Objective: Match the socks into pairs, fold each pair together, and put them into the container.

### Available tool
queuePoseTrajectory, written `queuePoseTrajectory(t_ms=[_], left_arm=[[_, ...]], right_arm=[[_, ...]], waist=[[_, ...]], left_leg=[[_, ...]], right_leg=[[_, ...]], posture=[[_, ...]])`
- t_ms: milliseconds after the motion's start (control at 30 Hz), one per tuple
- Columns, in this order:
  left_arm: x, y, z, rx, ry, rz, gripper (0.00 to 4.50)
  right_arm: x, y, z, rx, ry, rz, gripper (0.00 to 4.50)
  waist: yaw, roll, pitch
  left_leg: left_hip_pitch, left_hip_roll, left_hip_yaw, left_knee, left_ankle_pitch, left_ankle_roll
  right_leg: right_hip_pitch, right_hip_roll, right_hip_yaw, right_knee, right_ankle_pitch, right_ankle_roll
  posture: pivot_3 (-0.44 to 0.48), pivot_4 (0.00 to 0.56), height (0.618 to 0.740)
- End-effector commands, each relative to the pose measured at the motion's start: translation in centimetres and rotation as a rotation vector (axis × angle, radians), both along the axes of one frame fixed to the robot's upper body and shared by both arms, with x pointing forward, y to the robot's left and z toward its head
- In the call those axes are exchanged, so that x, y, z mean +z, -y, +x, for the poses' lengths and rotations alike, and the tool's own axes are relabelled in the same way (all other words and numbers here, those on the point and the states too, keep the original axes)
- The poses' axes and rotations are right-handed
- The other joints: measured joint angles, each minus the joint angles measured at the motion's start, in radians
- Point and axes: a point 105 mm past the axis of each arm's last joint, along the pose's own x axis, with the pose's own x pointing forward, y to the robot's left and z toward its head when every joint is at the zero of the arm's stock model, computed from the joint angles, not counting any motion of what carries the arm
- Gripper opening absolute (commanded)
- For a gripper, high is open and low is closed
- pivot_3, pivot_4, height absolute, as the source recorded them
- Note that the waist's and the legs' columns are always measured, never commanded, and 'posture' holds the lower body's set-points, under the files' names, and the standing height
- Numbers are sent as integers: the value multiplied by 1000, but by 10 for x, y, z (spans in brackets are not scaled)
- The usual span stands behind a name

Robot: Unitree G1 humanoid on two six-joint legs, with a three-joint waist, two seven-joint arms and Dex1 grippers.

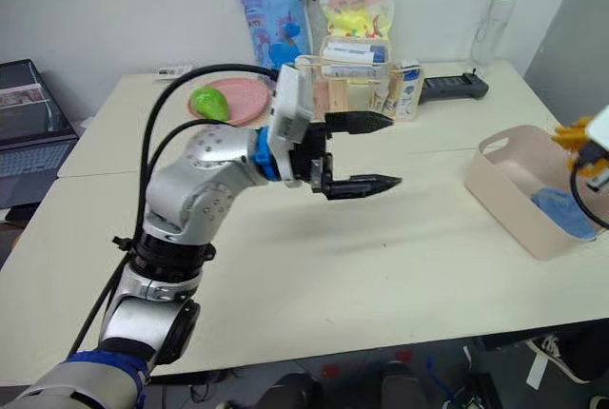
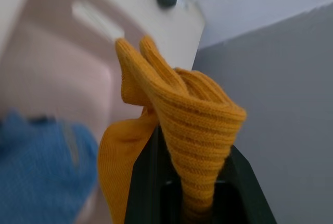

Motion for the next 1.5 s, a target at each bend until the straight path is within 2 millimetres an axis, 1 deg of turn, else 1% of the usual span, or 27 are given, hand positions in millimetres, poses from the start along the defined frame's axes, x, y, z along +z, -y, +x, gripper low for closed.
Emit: queuePoseTrajectory(t_ms=[33,133,233,300,333,400,467,633,667,733,800,833,867,933,967,1033,1067,1167,1267,1333,1400,1433,1500], left_arm=[[8,7,-6,-14,27,-40,4500],[4,12,-13,-23,12,-48,4500],[-2,12,-19,-16,-8,-47,4500],[-6,13,-22,-11,-18,-44,4500],[-9,13,-24,-12,-30,-42,4500],[-14,13,-29,-11,-46,-36,4500],[-16,12,-31,-4,-61,-35,4500],[-19,7,-29,35,-75,-28,4500],[-20,5,-29,39,-77,-25,4500],[-21,4,-27,45,-76,-21,4500],[-21,4,-26,47,-77,-21,4500],[-21,4,-26,47,-77,-21,4500],[-22,4,-25,48,-78,-21,4500],[-22,4,-24,48,-79,-19,4500],[-23,4,-25,43,-79,-15,4500],[-25,5,-25,37,-79,-11,4500],[-24,4,-24,35,-79,-12,4500],[-24,5,-24,33,-82,-18,4500],[-25,7,-26,29,-88,-22,4500],[-27,7,-25,33,-92,-27,4500],[-27,7,-25,36,-94,-31,4500],[-27,8,-26,37,-93,-32,4500],[-26,9,-28,37,-93,-36,4500]], right_arm=[[15,3,5,59,30,-137,3],[-3,0,16,101,-29,-164,3],[-18,0,24,124,-67,-178,3],[-26,2,28,125,-90,-181,3],[-33,4,29,122,-115,-197,3],[-46,7,31,121,-157,-218,3],[-55,10,30,123,-197,-248,3],[-70,16,21,129,-318,-272,3],[-70,16,20,125,-321,-249,3],[-68,16,16,118,-337,-203,729],[-66,14,11,117,-361,-170,1269],[-65,13,10,114,-362,-155,1720],[-63,12,9,110,-361,-138,2000],[-60,11,4,101,-381,-113,2796],[-53,8,-2,100,-407,-69,3093],[-42,2,-11,106,-451,-19,3093],[-33,-2,-15,112,-463,-5,3093],[-19,-9,-21,119,-489,18,3093],[-5,-25,-30,150,-547,82,3093],[8,-31,-26,165,-498,72,3093],[18,-30,-18,159,-432,31,3093],[20,-28,-13,154,-398,-6,2922],[11,-18,-6,136,-388,-92,2445]], waist=[[-3,1,0],[-9,1,0],[-10,1,0],[-9,1,0],[-7,1,0],[-2,1,0],[3,1,0],[5,1,0],[5,1,0],[5,1,0],[7,1,0],[6,1,0],[6,1,0],[6,1,0],[7,2,0],[8,3,0],[8,3,0],[8,3,0],[8,3,0],[8,3,0],[8,3,0],[8,3,0],[8,3,0]], left_leg=[[0,0,1,0,0,0],[0,1,1,0,0,0],[0,1,0,0,0,0],[0,1,0,0,0,0],[-1,1,0,0,0,0],[-1,0,0,1,0,0],[-1,0,0,1,0,0],[-1,0,0,1,0,0],[0,0,0,1,0,0],[0,0,0,1,0,0],[-1,0,0,1,0,0],[-1,0,0,1,0,0],[-1,0,0,1,0,0],[0,0,0,1,0,0],[0,0,-1,1,0,0],[-1,0,-1,1,0,0],[-1,0,-1,1,0,0],[0,0,-1,1,0,0],[0,0,-2,1,0,0],[-1,0,-1,1,0,0],[-1,0,-1,1,0,0],[-1,0,-1,1,0,0],[-1,0,-2,1,0,0]], right_leg=[[0,0,0,0,0,0],[0,1,1,0,0,0],[0,0,1,-1,0,0],[-1,0,1,-1,0,0],[0,0,1,-1,0,0],[0,0,1,-1,0,0],[0,0,1,-1,0,0],[0,0,1,-1,0,0],[0,0,1,-1,0,0],[0,0,1,-1,0,0],[0,0,1,-1,0,0],[0,0,1,-1,0,0],[0,0,1,-1,0,0],[0,0,1,-1,0,0],[0,0,1,-1,0,0],[0,0,1,-1,0,0],[0,0,1,-1,0,0],[0,0,0,-1,0,0],[1,0,0,-1,0,0],[1,0,0,-1,0,0],[1,0,0,-1,0,0],[0,-1,0,-1,0,0],[1,-1,-1,-1,0,0]], posture=[[0,150,740],[0,150,740],[0,150,740],[0,150,740],[0,150,740],[0,150,740],[0,150,740],[0,150,740],[0,150,740],[0,150,740],[0,150,740],[0,150,740],[0,150,740],[0,150,740],[0,150,740],[0,150,740],[0,150,740],[0,150,740],[0,150,740],[0,150,740],[0,150,740],[0,150,740],[0,150,740]])
